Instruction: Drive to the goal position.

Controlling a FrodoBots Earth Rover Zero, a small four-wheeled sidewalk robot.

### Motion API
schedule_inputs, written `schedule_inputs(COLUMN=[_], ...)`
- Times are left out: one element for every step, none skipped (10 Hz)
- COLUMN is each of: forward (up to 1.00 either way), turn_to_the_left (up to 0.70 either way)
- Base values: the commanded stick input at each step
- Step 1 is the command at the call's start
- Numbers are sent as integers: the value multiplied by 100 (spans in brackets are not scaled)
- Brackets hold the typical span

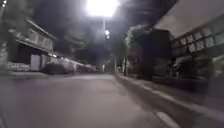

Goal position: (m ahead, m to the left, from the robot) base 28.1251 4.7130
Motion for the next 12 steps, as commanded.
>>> schedule_inputs(forward=[70,70,70,70,70,70,70,70,70,70,70,70], turn_to_the_left=[0,0,0,0,0,0,0,0,0,0,0,0])
